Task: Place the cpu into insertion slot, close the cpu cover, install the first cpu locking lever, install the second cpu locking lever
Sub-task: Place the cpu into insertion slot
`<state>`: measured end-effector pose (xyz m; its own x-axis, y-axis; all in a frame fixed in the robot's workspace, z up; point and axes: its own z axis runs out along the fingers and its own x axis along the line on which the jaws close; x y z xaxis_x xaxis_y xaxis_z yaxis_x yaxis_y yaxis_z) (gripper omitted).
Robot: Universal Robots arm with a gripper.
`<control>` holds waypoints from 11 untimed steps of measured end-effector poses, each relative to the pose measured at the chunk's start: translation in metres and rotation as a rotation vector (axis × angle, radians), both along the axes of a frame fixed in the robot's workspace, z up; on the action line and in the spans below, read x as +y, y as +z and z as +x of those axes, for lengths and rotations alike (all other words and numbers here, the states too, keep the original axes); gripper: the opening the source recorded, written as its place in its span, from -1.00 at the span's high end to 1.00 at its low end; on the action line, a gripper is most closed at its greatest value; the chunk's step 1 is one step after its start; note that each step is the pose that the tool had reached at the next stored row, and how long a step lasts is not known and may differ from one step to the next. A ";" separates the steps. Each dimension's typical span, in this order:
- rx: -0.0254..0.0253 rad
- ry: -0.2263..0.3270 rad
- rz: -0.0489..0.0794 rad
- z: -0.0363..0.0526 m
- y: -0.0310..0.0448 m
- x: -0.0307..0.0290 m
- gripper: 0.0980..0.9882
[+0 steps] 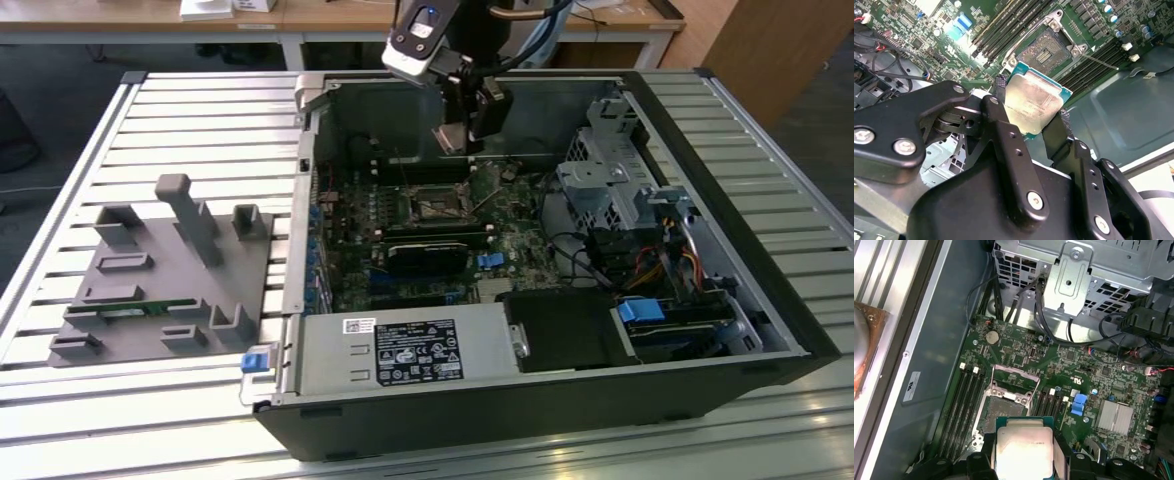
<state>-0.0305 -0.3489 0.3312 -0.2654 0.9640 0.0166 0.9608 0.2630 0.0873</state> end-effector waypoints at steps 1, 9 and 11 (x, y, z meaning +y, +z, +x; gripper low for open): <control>0.0000 0.000 0.000 0.0000 -0.0002 0.0000 0.00; 0.0001 -0.041 0.000 0.0000 -0.0026 0.0005 0.00; 0.0000 -0.066 0.000 -0.0003 -0.0032 0.0005 0.00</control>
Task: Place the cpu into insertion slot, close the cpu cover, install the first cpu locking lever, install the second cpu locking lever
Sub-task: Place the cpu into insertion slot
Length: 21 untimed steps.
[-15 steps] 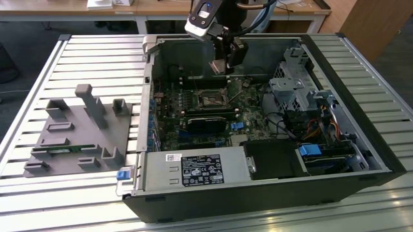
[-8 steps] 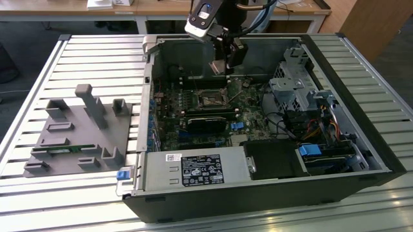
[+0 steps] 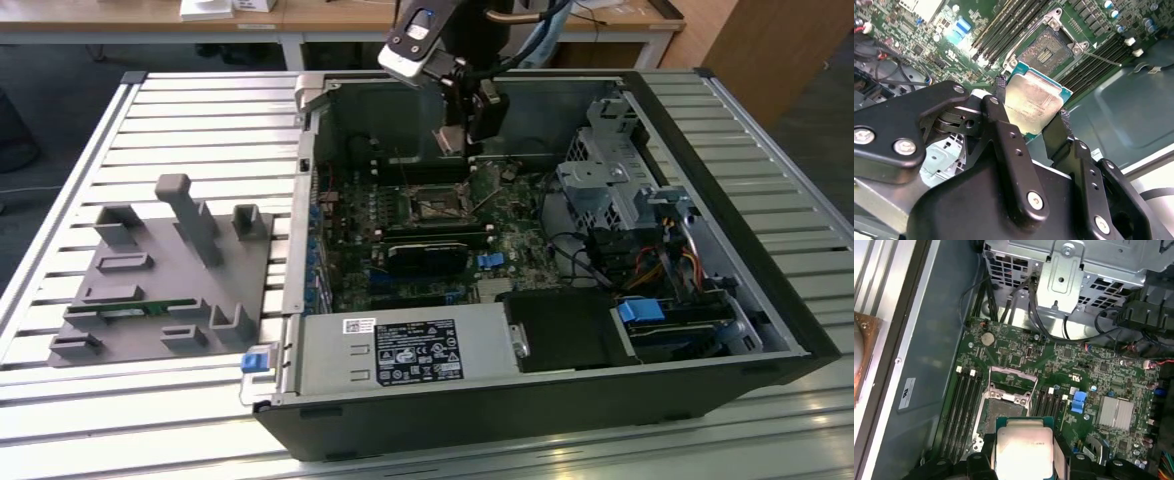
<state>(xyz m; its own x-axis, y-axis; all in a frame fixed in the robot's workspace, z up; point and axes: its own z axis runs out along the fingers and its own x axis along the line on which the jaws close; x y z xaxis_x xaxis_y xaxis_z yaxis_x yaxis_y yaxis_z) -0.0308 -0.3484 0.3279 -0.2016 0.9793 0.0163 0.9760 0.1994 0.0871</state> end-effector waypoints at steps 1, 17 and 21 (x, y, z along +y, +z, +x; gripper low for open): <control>0.0000 -0.012 0.000 -0.0001 -0.0002 0.0000 0.00; -0.0004 -0.126 -0.007 -0.0002 -0.0054 0.0006 0.00; -0.0006 -0.126 -0.007 -0.0002 -0.0091 0.0007 0.00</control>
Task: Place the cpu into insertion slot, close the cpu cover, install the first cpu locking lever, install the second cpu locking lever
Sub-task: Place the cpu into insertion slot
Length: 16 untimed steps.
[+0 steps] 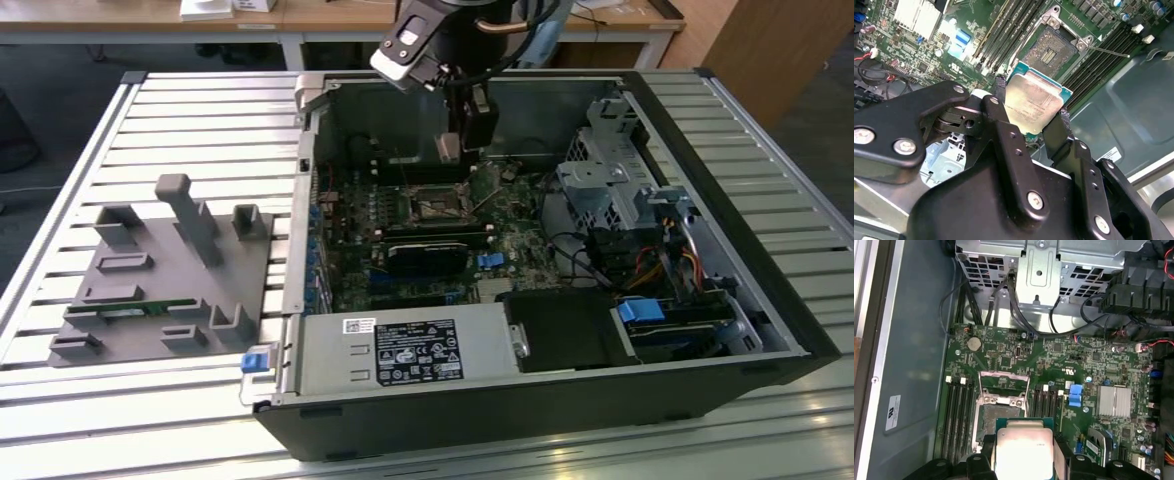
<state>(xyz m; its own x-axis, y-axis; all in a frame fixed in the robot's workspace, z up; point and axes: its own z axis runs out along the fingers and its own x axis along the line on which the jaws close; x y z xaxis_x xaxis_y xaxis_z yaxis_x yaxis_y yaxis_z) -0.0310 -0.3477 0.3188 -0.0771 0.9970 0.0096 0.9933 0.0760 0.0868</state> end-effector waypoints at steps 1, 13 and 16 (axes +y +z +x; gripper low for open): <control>-0.0002 0.000 0.000 0.0000 -0.0006 0.0000 0.00; -0.0012 0.000 0.000 -0.0001 -0.0092 0.0009 0.00; -0.0014 0.000 0.000 0.0000 -0.0112 0.0020 0.00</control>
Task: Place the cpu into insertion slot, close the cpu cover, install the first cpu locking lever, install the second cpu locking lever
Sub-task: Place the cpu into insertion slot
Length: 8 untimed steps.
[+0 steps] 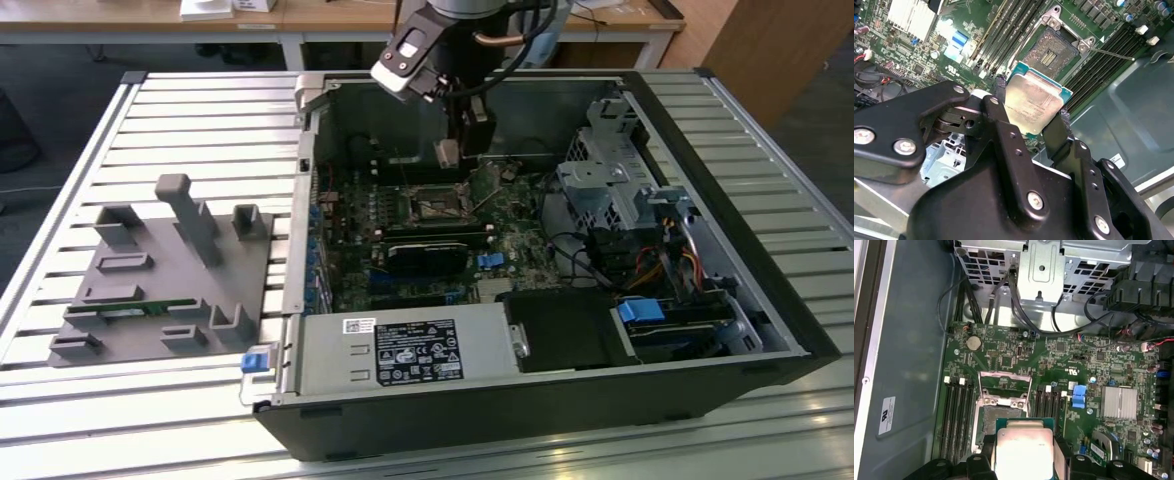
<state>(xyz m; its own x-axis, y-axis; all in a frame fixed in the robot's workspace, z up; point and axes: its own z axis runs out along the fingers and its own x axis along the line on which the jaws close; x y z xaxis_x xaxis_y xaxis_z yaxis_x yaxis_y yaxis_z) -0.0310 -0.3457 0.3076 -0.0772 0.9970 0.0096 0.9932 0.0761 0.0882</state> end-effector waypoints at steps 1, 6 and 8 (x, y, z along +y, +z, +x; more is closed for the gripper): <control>0.0001 0.000 0.000 0.0000 -0.0004 0.0003 0.00; 0.0002 0.000 0.000 0.0000 -0.0045 0.0019 0.00; 0.0002 0.000 0.000 0.0000 -0.0055 0.0021 0.00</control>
